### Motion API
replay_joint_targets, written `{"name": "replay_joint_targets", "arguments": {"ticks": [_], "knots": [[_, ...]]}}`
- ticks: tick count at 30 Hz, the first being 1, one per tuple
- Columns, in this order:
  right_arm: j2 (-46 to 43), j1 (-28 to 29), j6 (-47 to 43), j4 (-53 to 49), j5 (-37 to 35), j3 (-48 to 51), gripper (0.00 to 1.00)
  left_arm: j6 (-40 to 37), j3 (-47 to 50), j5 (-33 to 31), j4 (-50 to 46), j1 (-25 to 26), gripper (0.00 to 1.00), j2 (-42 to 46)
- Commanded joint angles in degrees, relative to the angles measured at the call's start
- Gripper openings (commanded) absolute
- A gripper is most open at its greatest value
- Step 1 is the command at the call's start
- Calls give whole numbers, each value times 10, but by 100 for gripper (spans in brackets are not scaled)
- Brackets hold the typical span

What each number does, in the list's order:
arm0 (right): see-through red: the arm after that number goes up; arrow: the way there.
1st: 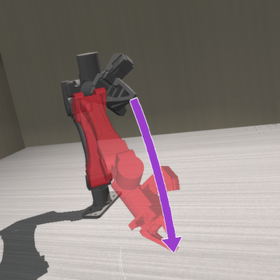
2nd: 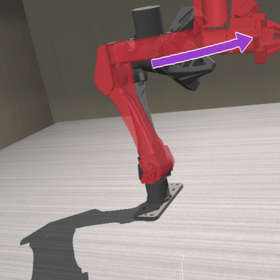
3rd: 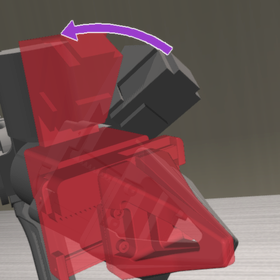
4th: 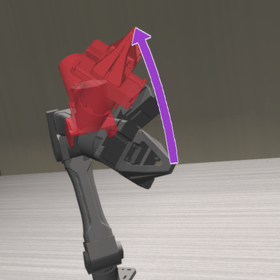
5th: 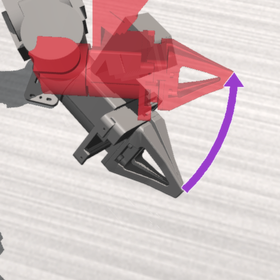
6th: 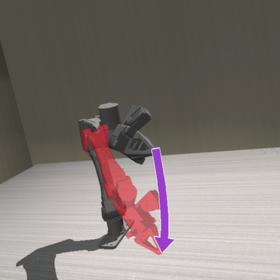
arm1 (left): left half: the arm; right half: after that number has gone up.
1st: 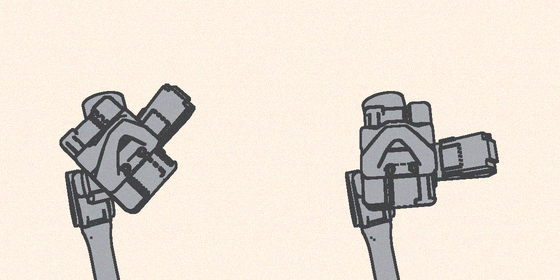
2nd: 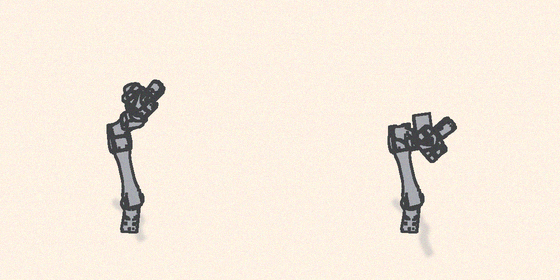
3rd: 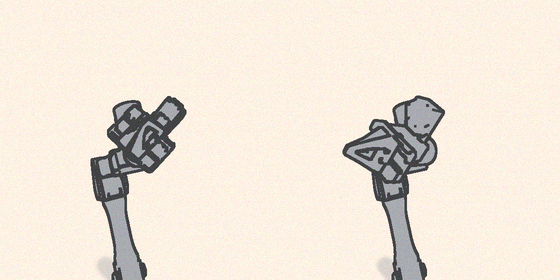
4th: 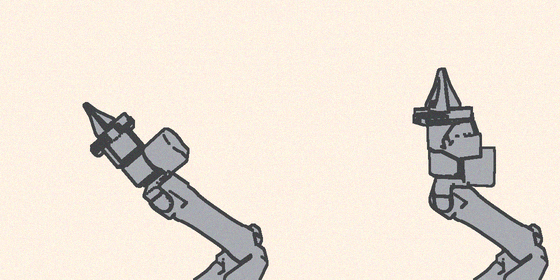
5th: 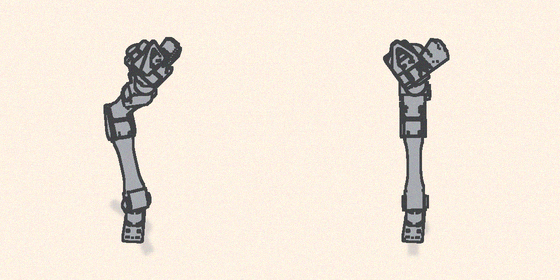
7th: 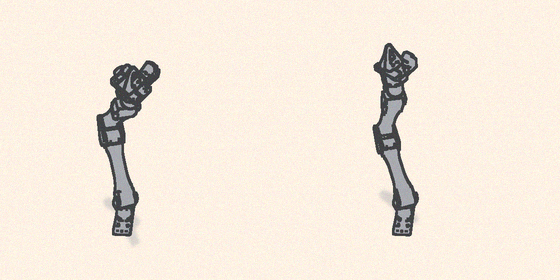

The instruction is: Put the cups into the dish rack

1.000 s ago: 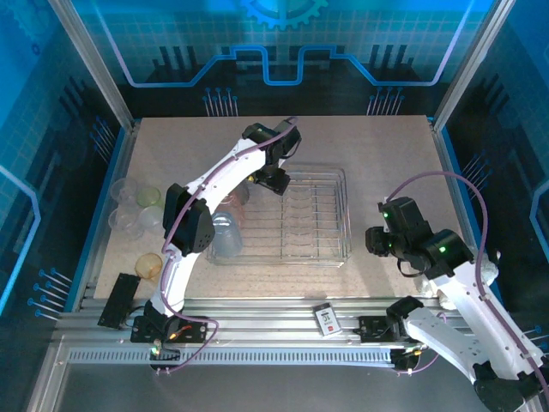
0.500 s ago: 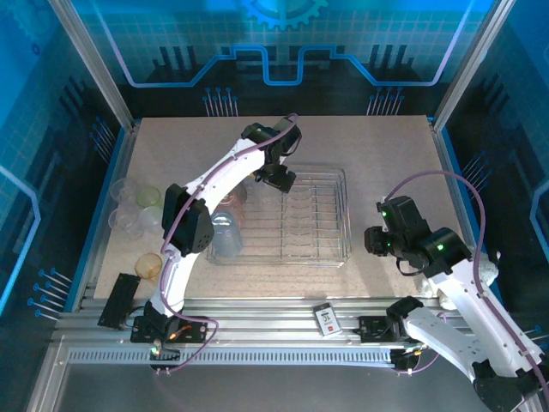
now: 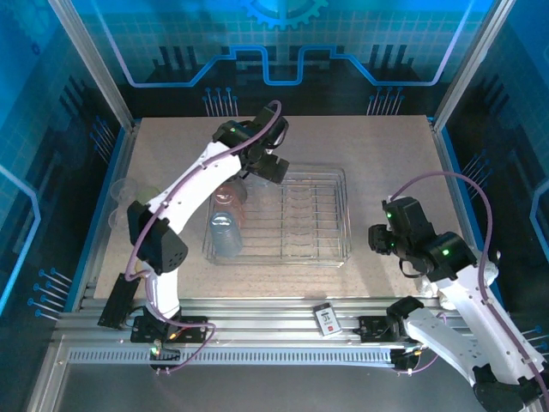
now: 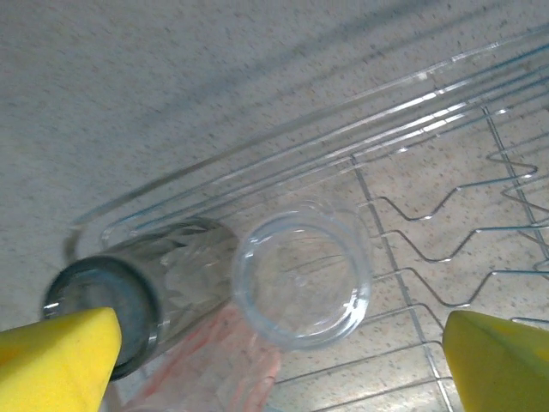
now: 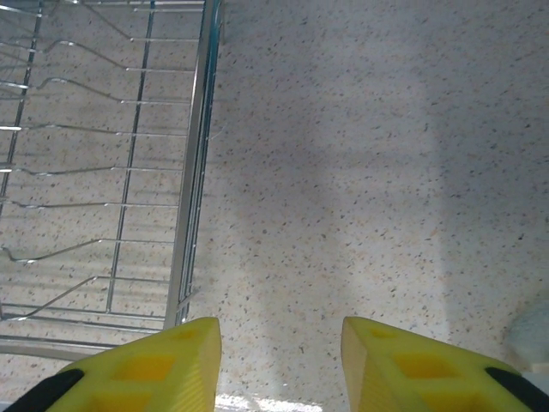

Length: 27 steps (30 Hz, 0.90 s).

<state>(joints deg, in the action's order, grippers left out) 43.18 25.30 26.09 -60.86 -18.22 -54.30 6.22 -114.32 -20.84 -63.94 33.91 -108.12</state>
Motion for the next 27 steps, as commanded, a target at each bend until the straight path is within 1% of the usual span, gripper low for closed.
{"name": "replay_joint_targets", "arguments": {"ticks": [1, 2, 3, 4, 5, 8, 12, 16, 18, 21, 26, 27], "knots": [[-23, -11, 9, 12, -35, 0, 43, -20, 35, -65, 35, -5, 97, 60], [-29, -13, 12, 15, -38, 1, 44, -20, 44, -68, 40, -13, 96, 71], [-37, -15, 16, 17, -42, 1, 50, -18, 55, -65, 44, -25, 96, 85], [-44, -18, 19, 20, -45, 2, 53, -14, 65, -59, 45, -41, 96, 97], [-50, -21, 19, 23, -45, 4, 54, -8, 73, -57, 44, -55, 96, 104], [-72, -31, 17, 40, -44, 12, 61, 7, 101, -58, 34, -102, 96, 118], [-102, -47, -13, 93, 3, 35, 71, 20, 132, -60, 28, -170, 96, 126], [-108, -67, -36, 129, 49, 51, 83, 26, 131, -56, 22, -243, 96, 114], [-104, -78, -49, 140, 72, 50, 84, 31, 122, -53, 21, -279, 97, 101], [-93, -95, -66, 150, 103, 46, 84, 44, 83, -40, 7, -327, 98, 64], [-64, -114, -79, 149, 136, 42, 83, 61, 17, -18, -4, -381, 99, 0], [-59, -115, -80, 146, 139, 23, 82, 65, 0, -15, -12, -390, 99, -17]]}}
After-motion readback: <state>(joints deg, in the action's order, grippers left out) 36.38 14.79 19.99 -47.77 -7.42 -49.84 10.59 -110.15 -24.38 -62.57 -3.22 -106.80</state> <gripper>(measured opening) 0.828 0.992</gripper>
